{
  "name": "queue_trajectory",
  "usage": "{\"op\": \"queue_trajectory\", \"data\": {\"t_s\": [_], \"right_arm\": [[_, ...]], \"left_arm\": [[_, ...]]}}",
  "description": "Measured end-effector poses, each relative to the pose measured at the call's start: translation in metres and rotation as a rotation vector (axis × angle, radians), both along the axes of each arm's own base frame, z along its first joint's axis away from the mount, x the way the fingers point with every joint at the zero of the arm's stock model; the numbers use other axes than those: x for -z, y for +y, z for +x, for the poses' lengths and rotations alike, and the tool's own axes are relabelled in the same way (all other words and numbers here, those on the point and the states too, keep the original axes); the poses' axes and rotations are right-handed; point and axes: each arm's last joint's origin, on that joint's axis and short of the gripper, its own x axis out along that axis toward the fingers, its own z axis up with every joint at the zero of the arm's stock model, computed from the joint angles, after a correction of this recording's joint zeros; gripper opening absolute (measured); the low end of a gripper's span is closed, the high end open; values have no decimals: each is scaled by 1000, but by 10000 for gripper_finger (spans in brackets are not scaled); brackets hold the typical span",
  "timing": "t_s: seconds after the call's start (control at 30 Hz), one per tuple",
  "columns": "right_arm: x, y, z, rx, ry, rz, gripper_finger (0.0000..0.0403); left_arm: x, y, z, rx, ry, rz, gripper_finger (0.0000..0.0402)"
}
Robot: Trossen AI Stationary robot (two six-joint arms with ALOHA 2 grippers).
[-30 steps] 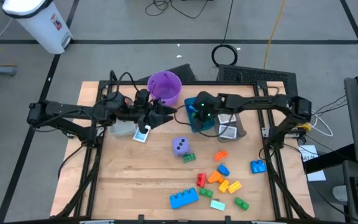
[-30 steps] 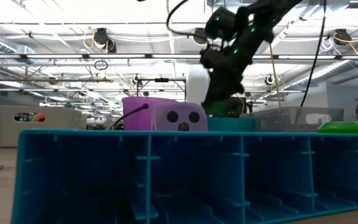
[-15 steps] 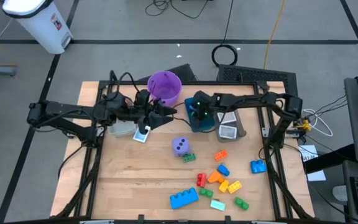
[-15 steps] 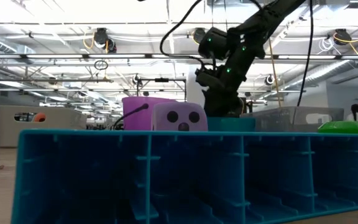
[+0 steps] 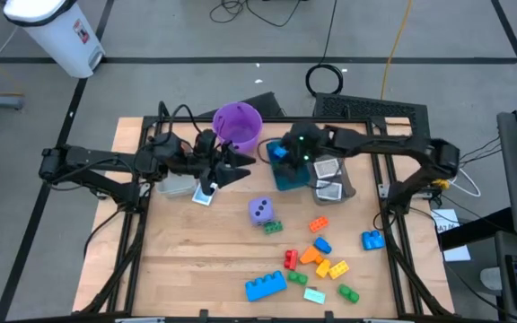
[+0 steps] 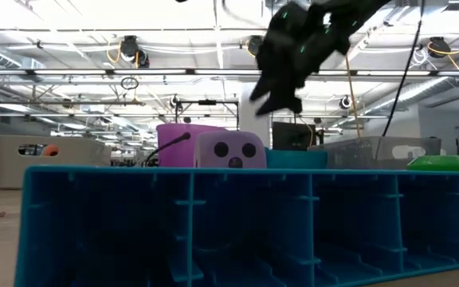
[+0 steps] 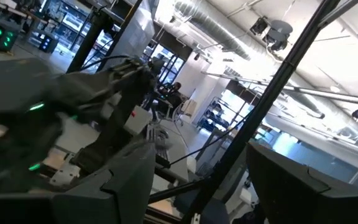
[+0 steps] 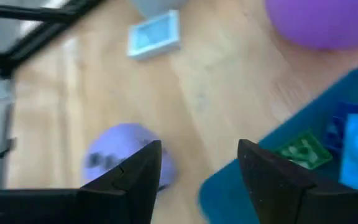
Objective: Pick & Place Toys
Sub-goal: Put the orange game piece into the blue bin
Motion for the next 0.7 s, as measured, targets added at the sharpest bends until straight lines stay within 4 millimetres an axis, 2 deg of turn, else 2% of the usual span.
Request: {"op": "queue_trajectory", "data": {"t_s": [0.2, 0.33, 0.43, 0.53, 0.6, 0.7], "right_arm": [[-50, 40, -25, -141, -142, -68, 201], [-67, 79, -42, -260, -164, -173, 201], [-66, 110, -51, -379, -108, -325, 201], [-55, 139, -60, -538, -3, -476, 201], [-46, 153, -62, -626, 64, -531, 201], [-29, 163, -64, -679, 162, -525, 201]], "left_arm": [[3, 0, 1, -1, 29, 4, 255], [4, 1, 1, -2, 44, 6, 255], [5, 2, 1, -10, 48, 18, 255], [6, 5, 1, -21, 56, 26, 255], [6, 7, 1, -27, 56, 21, 255], [6, 8, 1, -32, 56, 21, 255]]}}
